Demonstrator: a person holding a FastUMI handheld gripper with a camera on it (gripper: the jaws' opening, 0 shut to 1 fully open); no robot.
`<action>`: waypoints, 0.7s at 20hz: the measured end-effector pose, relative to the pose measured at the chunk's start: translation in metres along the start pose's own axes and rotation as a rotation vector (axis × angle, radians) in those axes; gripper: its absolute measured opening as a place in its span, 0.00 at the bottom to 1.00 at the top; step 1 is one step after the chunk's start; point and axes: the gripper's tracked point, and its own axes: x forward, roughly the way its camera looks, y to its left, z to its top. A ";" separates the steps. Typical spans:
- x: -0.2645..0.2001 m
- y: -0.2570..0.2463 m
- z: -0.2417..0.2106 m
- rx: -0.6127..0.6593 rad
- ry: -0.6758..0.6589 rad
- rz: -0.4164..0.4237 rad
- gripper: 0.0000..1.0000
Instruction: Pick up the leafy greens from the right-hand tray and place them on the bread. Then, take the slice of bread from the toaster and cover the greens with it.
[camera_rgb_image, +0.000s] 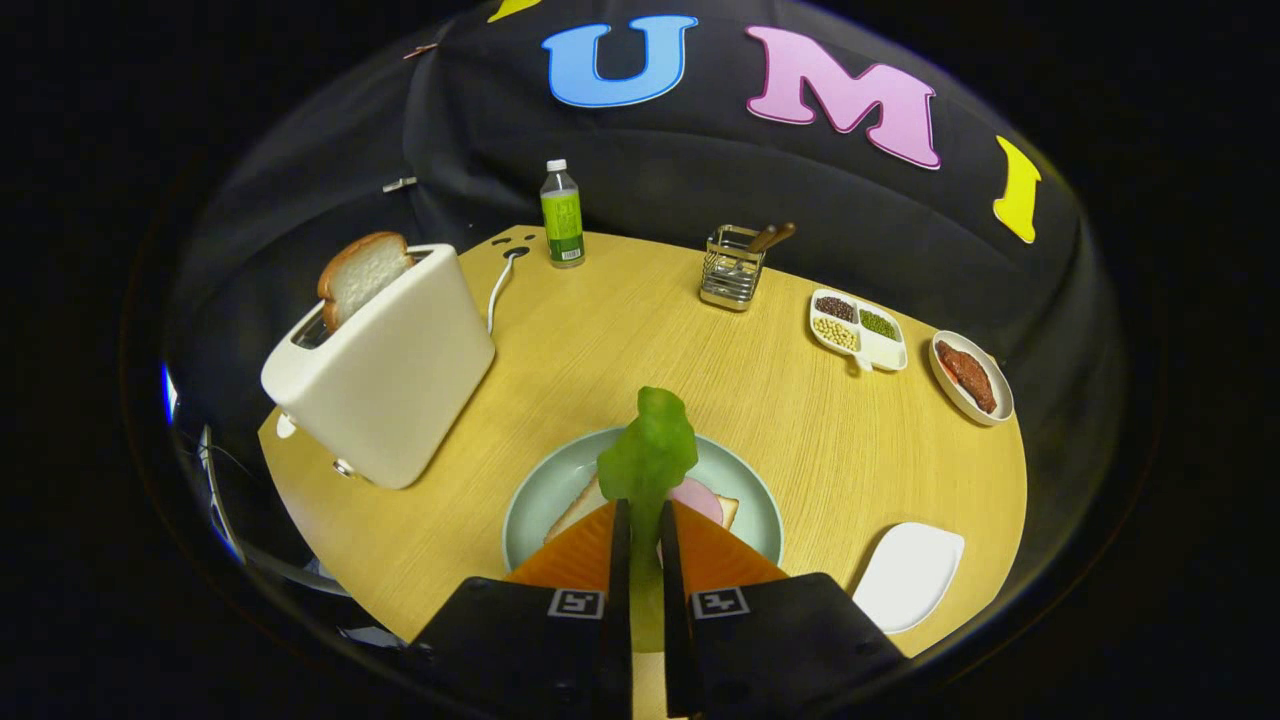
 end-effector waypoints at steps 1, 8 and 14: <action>0.003 -0.001 0.000 -0.011 -0.002 -0.010 0.20; 0.012 -0.002 0.004 0.013 -0.013 -0.037 0.69; -0.004 0.013 0.012 0.014 -0.052 0.000 0.98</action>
